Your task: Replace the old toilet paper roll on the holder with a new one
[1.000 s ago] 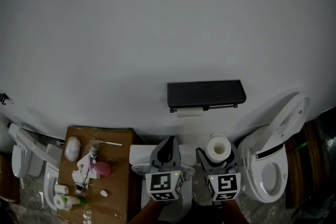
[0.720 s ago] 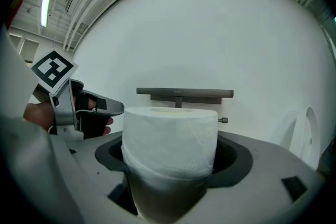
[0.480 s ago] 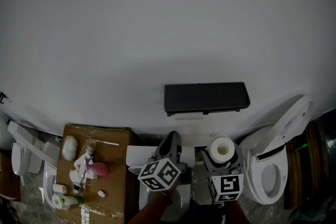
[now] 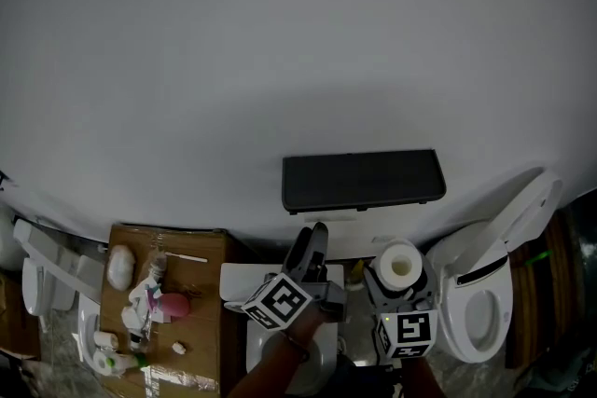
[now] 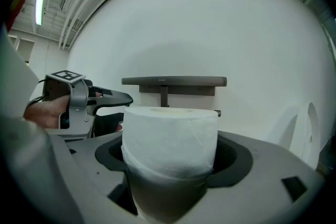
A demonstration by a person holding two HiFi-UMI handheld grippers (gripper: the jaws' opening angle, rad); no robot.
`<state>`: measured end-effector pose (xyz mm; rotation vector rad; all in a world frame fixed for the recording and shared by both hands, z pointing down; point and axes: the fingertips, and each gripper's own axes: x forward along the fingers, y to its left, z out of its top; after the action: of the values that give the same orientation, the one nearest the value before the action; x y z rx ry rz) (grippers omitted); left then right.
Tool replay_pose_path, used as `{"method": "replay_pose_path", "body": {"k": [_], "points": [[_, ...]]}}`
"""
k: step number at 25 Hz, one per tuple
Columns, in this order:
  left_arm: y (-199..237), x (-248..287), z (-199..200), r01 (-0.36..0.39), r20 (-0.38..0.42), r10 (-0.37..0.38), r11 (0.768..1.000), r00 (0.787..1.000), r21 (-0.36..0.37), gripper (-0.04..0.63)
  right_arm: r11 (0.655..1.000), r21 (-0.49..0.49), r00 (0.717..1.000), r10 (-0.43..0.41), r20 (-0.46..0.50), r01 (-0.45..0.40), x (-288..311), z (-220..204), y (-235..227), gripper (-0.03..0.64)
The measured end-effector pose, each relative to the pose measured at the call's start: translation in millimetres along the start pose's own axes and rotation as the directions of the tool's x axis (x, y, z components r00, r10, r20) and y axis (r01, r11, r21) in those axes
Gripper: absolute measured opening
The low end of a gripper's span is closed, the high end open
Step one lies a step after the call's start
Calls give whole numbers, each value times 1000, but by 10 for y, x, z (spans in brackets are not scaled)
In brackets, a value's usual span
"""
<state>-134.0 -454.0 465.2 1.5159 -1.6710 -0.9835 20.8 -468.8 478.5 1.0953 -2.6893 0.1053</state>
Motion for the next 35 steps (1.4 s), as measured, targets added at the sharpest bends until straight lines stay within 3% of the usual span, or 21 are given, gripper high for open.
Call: {"method": "replay_pose_path", "body": {"k": [4,9,14,20,23,30,33,35], "points": [[16,183,-30,34,15,-33,994,999,-99,239,1000,18,1000,-16,-10,17,89,-41,-116,417],[71,328,-35,29,35,-25,992,999,-123,239,1000,0,999,-26,-21,26,189,-121,-206,416],[134,494,-61,53,46,-45,980,998,-191,239,1000,-3,999,-26,-41,26,281,-170,-241,416],[261,508,-75,-6,26,11,980,1000,-198,233,1000,7,999,-28,-44,29,357,-191,-230,417],[122,552,-59,73,74,-52,942,996,-327,224,1000,-11,999,-19,-47,18,379,-165,-197,416],[155,440,87,83,101,-55,953,993,-291,206,1000,-18,999,-7,-47,6,396,-154,-105,416],[165,400,171,93,132,-50,935,990,-343,203,1000,-22,999,4,-46,-5,419,-137,-37,416],[188,363,238,92,147,-44,938,988,-335,201,999,-34,999,15,-48,-17,432,-119,6,416]]}}
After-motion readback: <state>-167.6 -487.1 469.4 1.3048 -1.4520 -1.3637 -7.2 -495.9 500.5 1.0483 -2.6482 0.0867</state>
